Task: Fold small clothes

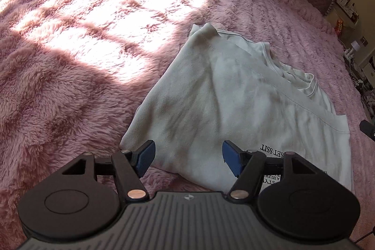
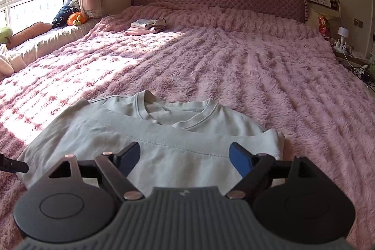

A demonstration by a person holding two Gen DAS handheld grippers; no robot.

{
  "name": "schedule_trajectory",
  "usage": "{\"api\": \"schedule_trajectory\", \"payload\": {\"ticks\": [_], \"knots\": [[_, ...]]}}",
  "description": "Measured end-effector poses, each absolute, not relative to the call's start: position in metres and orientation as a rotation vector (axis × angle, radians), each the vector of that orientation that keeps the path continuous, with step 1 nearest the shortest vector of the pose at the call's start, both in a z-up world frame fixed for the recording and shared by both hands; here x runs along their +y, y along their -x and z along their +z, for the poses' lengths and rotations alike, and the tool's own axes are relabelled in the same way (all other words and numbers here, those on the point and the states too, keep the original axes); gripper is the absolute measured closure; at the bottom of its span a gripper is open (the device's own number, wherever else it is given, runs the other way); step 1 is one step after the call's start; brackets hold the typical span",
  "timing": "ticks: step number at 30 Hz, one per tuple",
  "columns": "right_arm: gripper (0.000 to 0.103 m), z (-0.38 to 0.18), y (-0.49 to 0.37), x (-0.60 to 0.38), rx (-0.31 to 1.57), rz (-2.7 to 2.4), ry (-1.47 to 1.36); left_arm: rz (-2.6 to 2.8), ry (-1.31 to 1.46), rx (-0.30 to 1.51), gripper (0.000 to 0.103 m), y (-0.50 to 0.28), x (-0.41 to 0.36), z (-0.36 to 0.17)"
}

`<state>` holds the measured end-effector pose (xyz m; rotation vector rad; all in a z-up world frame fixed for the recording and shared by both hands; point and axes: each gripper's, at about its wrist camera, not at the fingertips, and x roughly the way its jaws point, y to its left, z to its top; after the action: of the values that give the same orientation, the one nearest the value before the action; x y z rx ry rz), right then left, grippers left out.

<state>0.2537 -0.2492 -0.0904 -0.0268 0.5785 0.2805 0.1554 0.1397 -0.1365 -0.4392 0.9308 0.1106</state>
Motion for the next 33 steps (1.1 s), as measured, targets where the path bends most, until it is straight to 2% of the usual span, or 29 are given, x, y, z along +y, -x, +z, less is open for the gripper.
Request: {"api": "schedule_trajectory", "payload": {"ticks": [7, 12, 21, 27, 33], "knots": [[0.021, -0.099, -0.352, -0.203, 0.599, 0.197, 0.164, 0.123, 0.425, 0.976, 0.026, -0.160, 0.142, -0.146], [0.021, -0.119, -0.417, -0.169, 0.622, 0.151, 0.224, 0.121, 0.370, 1.010, 0.018, -0.167, 0.132, -0.151], [0.021, -0.165, -0.479, -0.127, 0.695, 0.088, 0.377, 0.113, 0.389, 1.008, 0.014, -0.167, 0.130, -0.161], [0.021, -0.186, -0.483, -0.126, 0.765, 0.070, 0.369, 0.117, 0.406, 1.013, 0.012, -0.170, 0.132, -0.165], [0.021, -0.176, -0.432, -0.129, 0.775, 0.110, 0.372, 0.128, 0.456, 0.997, 0.012, -0.163, 0.135, -0.161]]}}
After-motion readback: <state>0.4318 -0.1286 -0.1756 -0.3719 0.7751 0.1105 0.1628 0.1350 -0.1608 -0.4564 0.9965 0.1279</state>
